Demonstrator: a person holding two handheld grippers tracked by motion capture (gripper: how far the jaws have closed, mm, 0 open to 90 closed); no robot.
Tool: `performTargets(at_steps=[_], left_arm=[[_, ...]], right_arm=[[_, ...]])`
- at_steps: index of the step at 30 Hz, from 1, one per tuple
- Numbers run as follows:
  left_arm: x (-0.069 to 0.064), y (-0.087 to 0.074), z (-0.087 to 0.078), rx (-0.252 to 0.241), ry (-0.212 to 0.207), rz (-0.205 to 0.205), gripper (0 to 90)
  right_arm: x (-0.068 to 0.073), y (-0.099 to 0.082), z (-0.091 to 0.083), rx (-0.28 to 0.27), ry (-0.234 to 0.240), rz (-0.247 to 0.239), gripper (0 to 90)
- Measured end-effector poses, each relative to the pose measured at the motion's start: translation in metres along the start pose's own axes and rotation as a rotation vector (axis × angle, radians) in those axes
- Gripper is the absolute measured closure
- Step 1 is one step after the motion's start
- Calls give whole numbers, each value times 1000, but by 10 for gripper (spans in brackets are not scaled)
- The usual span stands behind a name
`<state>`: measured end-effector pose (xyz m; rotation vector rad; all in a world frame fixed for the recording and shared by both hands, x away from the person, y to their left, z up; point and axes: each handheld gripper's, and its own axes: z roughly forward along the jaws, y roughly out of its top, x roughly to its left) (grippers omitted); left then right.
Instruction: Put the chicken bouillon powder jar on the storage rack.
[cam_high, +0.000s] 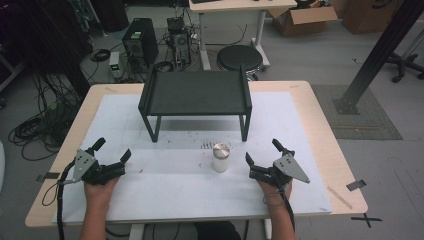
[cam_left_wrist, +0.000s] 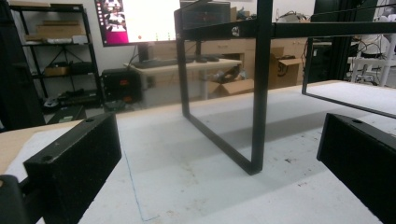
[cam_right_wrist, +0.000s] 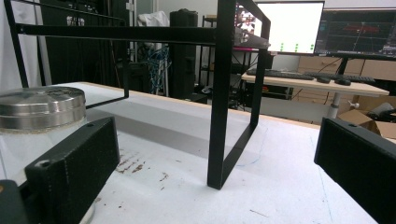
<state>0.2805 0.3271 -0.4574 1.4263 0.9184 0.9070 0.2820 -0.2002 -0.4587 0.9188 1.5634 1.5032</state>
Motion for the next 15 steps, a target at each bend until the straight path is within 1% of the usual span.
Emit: performTargets(at_steps=[8, 12, 15], left_arm=[[0, 0, 0, 0, -1, -4, 2], [0, 0, 0, 0, 1, -4, 2], [0, 0, 0, 0, 1, -2, 2]], right_arm=[[0, 0, 1, 5, 3, 3, 0], [-3, 0, 1, 8, 11, 27, 0], [-7, 0, 1, 7, 41, 56, 0]])
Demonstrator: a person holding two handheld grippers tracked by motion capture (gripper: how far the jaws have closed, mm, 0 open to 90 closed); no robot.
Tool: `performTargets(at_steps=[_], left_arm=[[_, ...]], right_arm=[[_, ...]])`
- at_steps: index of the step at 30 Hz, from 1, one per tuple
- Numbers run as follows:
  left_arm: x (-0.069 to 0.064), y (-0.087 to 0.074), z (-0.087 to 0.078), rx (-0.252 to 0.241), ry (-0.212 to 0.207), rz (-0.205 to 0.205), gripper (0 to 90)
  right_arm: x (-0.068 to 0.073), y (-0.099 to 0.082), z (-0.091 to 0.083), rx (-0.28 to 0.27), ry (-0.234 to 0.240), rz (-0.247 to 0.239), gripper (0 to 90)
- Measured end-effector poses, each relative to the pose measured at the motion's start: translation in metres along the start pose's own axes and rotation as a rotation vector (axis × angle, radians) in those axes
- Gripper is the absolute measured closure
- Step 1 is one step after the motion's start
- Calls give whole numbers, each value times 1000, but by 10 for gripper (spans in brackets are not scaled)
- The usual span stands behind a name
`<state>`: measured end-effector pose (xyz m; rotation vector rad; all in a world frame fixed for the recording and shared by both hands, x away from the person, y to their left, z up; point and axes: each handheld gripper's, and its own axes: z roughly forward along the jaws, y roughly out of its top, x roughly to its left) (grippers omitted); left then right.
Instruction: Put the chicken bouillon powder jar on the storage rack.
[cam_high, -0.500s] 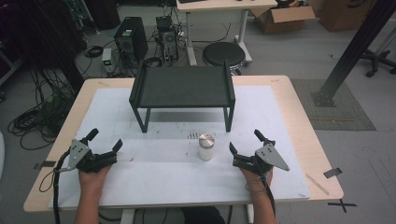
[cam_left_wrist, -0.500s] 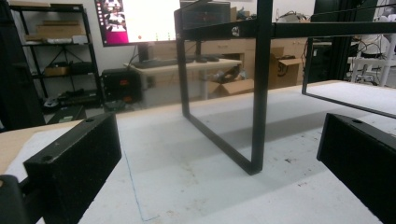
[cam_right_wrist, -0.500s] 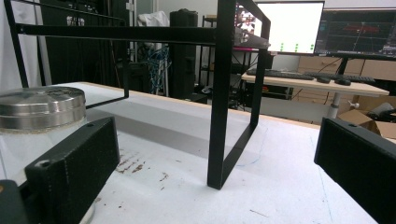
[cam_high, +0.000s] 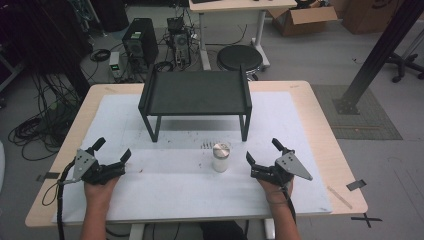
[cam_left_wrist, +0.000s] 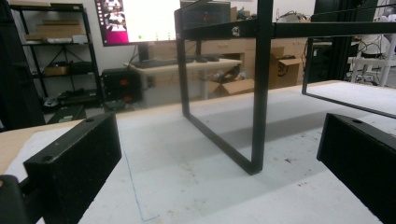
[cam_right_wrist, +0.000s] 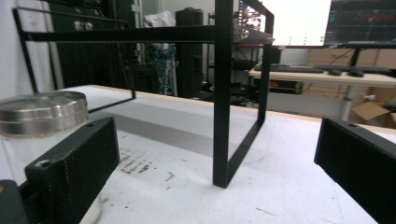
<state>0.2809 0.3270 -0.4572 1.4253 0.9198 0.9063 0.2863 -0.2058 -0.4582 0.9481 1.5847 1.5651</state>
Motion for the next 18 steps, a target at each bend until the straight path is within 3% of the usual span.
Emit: performTargets(at_steps=[3, 5, 18], left_arm=[[0, 0, 0, -1, 0, 2, 2], [0, 0, 0, -1, 0, 2, 2], [0, 0, 0, 0, -3, 1, 2]], right_arm=[[-2, 0, 0, 7, 26, 15, 0], [-3, 3, 0, 41, 52, 11, 0], [3, 27, 0, 64, 169, -14, 0]])
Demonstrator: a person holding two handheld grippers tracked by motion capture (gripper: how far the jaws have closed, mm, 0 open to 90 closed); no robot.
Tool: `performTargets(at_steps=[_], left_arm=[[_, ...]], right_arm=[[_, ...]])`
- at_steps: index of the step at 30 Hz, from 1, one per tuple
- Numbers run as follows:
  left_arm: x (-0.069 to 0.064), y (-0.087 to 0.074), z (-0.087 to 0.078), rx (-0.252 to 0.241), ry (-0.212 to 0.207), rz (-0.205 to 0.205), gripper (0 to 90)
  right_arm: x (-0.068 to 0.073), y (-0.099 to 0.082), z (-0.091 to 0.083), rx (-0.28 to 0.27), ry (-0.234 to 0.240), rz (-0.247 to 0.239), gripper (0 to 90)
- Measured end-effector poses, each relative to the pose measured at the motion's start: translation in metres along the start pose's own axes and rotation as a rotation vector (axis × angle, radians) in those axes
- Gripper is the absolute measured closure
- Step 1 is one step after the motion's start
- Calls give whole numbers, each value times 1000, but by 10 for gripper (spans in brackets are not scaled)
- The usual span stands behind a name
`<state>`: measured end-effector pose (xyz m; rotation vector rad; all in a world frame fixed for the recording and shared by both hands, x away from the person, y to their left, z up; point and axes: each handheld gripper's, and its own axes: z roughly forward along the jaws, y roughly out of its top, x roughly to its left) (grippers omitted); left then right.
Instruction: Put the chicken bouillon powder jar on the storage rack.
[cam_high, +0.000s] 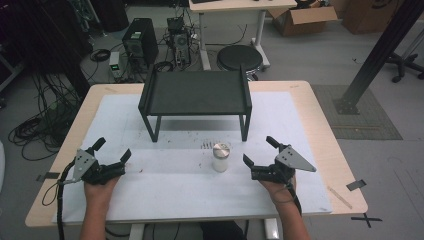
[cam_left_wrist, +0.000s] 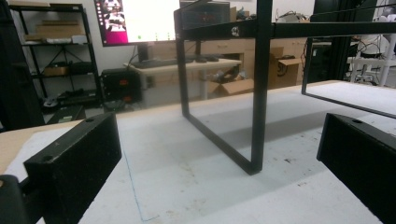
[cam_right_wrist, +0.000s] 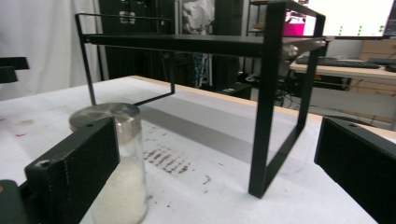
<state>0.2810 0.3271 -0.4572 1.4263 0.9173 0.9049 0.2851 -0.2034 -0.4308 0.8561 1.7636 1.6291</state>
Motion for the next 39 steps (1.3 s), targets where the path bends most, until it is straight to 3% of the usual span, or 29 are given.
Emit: performTargets(at_steps=[9, 20, 39], left_arm=[[0, 0, 0, -1, 0, 0, 3], [0, 0, 0, 0, 0, 2, 3], [0, 0, 0, 2, 0, 1, 3]], right_arm=[[9, 15, 7, 28, 80, -43, 0], [14, 23, 16, 55, 153, -46, 0], [24, 26, 39, 171, 259, -86, 0]])
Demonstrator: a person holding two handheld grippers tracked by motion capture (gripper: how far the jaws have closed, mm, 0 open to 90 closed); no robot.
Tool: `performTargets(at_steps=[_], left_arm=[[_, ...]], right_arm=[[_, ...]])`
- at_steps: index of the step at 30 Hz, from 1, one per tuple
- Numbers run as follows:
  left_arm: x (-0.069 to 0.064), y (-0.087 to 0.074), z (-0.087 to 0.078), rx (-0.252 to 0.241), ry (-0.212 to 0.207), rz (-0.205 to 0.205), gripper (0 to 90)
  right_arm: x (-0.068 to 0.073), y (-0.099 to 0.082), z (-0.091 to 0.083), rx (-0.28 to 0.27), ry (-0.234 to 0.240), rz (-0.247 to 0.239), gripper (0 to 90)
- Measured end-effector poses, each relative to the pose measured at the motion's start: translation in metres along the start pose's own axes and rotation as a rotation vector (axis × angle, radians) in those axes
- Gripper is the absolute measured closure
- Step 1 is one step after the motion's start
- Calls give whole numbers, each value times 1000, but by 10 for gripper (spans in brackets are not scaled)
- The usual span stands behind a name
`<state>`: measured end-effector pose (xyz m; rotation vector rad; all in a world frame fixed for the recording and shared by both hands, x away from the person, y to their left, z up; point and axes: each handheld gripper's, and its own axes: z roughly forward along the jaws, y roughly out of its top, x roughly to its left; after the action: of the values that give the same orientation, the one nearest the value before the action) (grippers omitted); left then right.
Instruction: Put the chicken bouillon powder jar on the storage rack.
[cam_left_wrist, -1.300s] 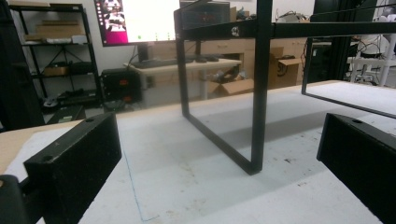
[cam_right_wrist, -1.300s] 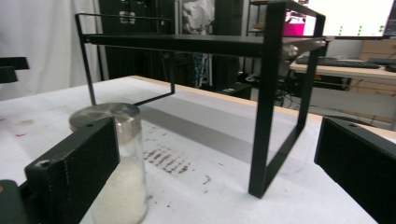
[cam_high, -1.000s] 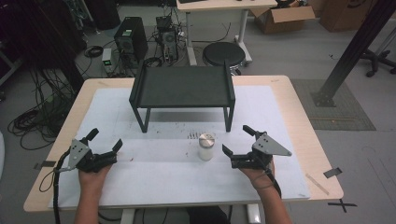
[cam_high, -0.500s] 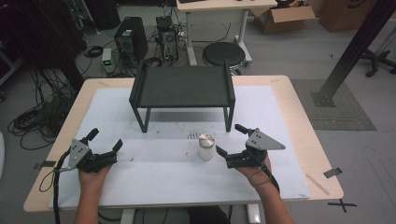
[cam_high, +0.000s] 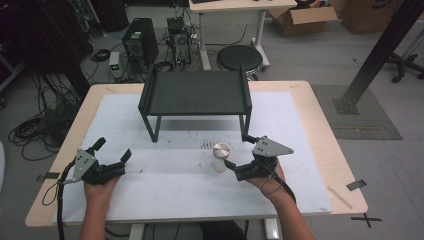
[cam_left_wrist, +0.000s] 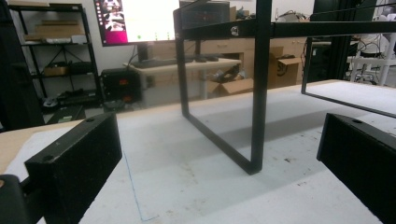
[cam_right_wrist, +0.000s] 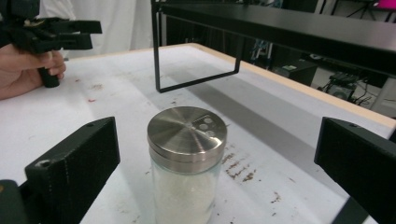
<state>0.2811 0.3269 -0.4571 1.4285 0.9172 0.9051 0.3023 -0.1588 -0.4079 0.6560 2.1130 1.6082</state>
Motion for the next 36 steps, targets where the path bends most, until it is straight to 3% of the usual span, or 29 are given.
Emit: performTargets(at_steps=[14, 36], left_arm=[[0, 0, 0, 1, -1, 0, 4], [0, 0, 0, 2, -3, 0, 4]], right_arm=[[3, -2, 18, 80, 55, -2, 1], [2, -9, 37, 201, 93, 17, 7]])
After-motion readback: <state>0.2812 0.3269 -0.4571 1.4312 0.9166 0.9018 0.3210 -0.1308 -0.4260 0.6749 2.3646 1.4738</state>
